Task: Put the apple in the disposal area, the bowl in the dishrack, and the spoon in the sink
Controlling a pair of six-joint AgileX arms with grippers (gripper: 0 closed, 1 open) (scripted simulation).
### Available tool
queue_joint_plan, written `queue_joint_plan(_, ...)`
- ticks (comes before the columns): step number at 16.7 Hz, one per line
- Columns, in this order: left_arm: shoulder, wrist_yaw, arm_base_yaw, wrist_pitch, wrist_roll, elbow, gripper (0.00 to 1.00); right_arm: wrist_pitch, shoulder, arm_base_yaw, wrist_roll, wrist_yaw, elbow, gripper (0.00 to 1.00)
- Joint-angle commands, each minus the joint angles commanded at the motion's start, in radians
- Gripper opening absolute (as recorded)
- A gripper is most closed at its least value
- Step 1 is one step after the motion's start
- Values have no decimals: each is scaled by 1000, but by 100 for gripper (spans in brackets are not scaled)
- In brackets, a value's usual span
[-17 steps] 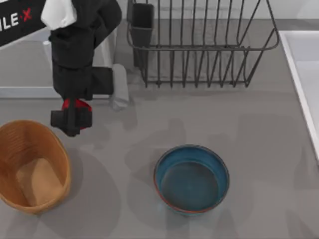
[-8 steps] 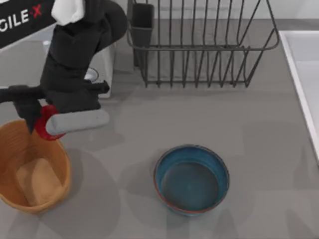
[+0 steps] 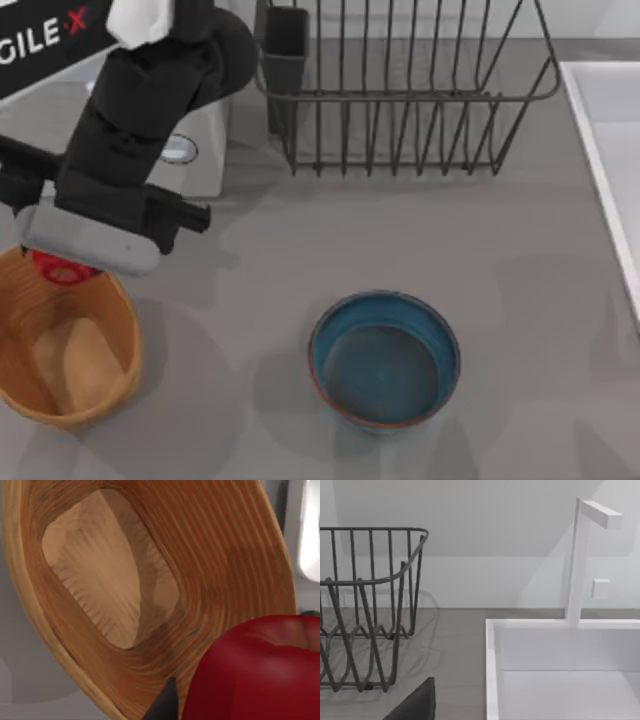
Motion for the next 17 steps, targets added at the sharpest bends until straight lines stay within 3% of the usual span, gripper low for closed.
queue_joint_plan(7, -3, 1, 16, 17, 3, -18, 0, 0, 0, 0, 0, 0, 0, 100)
queue_joint_plan(17, -62, -29, 65, 294, 71, -333, 0, 0, 0, 0, 0, 0, 0, 100)
